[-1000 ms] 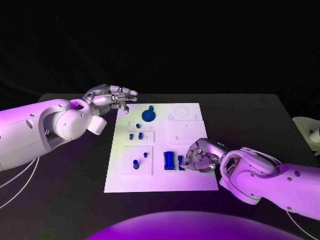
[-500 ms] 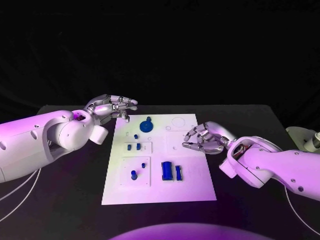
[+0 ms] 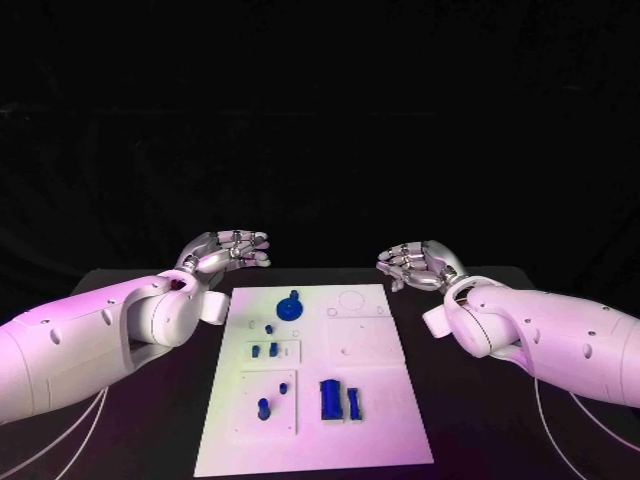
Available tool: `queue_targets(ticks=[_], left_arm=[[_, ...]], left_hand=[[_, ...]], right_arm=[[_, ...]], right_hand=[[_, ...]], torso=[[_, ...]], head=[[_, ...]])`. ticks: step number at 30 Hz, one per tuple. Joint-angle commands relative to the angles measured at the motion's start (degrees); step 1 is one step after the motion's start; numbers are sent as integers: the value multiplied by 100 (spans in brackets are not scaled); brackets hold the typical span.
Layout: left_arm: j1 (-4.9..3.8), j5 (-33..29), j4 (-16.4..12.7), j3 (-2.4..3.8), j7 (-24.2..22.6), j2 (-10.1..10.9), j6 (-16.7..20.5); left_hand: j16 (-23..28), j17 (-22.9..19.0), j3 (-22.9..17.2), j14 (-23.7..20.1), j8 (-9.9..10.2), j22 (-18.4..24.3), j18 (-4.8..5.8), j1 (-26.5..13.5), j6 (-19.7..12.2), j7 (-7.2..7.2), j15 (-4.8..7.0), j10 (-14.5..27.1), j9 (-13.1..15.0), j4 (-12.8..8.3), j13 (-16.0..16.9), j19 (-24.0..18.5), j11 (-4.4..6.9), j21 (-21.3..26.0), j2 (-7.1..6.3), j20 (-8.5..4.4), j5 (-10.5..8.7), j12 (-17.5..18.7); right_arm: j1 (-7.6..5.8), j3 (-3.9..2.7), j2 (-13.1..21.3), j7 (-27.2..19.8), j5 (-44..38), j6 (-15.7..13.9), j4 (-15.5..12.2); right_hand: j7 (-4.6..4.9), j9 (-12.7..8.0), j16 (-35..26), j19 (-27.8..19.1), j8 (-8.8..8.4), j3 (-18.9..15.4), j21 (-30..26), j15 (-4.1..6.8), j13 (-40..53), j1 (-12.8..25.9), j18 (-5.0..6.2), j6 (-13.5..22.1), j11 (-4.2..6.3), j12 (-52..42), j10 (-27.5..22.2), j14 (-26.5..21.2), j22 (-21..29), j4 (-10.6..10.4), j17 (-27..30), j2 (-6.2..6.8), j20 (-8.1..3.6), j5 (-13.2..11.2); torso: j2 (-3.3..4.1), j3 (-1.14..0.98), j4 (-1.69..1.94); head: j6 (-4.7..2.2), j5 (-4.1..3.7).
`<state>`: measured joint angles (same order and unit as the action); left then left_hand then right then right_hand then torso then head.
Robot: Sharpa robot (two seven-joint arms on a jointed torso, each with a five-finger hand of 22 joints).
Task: Assemble the parts on the task board
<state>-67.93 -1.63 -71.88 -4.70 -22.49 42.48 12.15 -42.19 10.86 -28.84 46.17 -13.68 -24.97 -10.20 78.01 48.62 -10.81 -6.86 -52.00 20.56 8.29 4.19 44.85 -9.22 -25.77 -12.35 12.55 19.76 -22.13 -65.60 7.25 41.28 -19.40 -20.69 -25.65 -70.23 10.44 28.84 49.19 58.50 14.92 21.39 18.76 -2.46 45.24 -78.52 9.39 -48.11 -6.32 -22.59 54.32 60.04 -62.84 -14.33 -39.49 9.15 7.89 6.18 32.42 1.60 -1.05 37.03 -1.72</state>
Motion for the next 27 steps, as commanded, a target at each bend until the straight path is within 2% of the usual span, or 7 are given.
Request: queue_targets(ticks=[1, 7, 8, 10, 16, 17, 27], left_arm=[[39, -357, 228, 13, -587, -150, 382], [129, -451, 632, 27, -690, -448, 505], [106, -213, 519, 16, -341, -366, 263], [114, -209, 492, 21, -345, -359, 297], [210, -155, 157, 86, -401, -275, 719], [235, -141, 73, 103, -416, -253, 825], [607, 68, -1219, 355, -632, 73, 2455]], left_hand=[[649, -209, -26, -198, 60, 414, 51, 36, -116, 121, -136, -105, -88, 94, -66, -240, -76, 613, -23, 199, -37, 273], [1591, -478, 57, -453, 210, 1031, 10, 98, -148, 259, -284, 25, -228, 147, -61, -355, -103, 1417, -39, 396, -56, 994], [4219, -1086, 2884, -4617, 1368, 2497, 1020, -2316, -4862, 1081, 686, 5200, -2056, -829, -419, -4485, 922, 2577, 1235, -1255, -1976, 2213], [4219, -1086, 2884, -4617, 1368, 2497, 1020, -2515, -4862, 1081, 686, 5200, -2056, -829, -419, -4485, 922, 2577, 1235, -1255, -1976, 2213], [4219, -1086, 2884, -4617, 1368, 2497, 1020, -3696, -4862, 1081, 686, 5200, -2056, -829, -419, -4485, 922, 2577, 1235, -1255, -1976, 2213], [4219, -1086, 2884, -4617, 1368, 2497, 1020, -7801, -4862, 1081, 686, 5200, -2056, -829, -419, -4485, 922, 2577, 1235, -1255, -1976, 2213], [4219, -1086, 2884, -4617, 1368, 2497, 1020, -7801, -4862, 1081, 686, 5200, -2056, -829, -419, -4485, 922, 2577, 1235, -1255, -1976, 2213]], right_arm=[[-6, -20, -203, -575, 951, 608, 410], [5, -43, -481, -714, 1219, 885, 867], [-4, -40, -422, -351, 738, 388, 764], [2, -48, -412, -360, 755, 360, 730], [87, -154, -294, -466, 960, 15, 308], [108, -181, -265, -493, 1012, -72, 201], [422, -573, 173, -887, 1775, -1353, -1367]], right_hand=[[83, -155, -1297, -454, -147, 320, -853, -225, -1144, -65, 57, 14, -187, 811, 105, -622, 838, 4, 793, 70, 230, -80], [166, -361, -2626, -592, -361, 592, -1530, -473, -2398, 8, 147, -31, -275, 1513, 337, -774, 2127, 210, 1707, 58, 512, -89], [-1044, -2884, -4919, -5850, -1492, -2139, -1876, 246, -4524, 2330, -939, 4811, 632, 2259, -5432, -6004, 6284, 1433, 3949, -915, -789, -618], [-1044, -2884, -4919, -5850, -1492, -2139, -1876, 246, -4524, 2587, -939, 4811, 632, 2259, -5432, -6004, 6284, 1433, 3949, -915, -789, -618], [-1044, -2884, -4919, -5850, -1492, -2139, -1876, 246, -4524, 3774, -939, 4811, 632, 2259, -5432, -6004, 6284, 1433, 3949, -915, -789, -618], [-1044, -2884, -4919, -5850, -1492, -2139, -1876, 246, -4524, 7852, -939, 4811, 632, 2259, -5432, -6004, 6284, 1433, 3949, -915, -789, -618], [-1044, -2884, -4919, -5850, -1492, -2139, -1876, 246, -4524, 7852, -939, 4811, 632, 2259, -5432, -6004, 6284, 1433, 3949, -915, -789, -618]], torso=[[-69, -18, 9], [-89, -36, 24], [-66, -21, 16], [-73, -38, 27], [-122, -158, 104], [-123, -160, 105], [-123, -160, 105]], head=[[-152, 38], [-218, 62], [-172, 46], [-183, 62], [-264, 170], [-266, 172], [-266, 172]])
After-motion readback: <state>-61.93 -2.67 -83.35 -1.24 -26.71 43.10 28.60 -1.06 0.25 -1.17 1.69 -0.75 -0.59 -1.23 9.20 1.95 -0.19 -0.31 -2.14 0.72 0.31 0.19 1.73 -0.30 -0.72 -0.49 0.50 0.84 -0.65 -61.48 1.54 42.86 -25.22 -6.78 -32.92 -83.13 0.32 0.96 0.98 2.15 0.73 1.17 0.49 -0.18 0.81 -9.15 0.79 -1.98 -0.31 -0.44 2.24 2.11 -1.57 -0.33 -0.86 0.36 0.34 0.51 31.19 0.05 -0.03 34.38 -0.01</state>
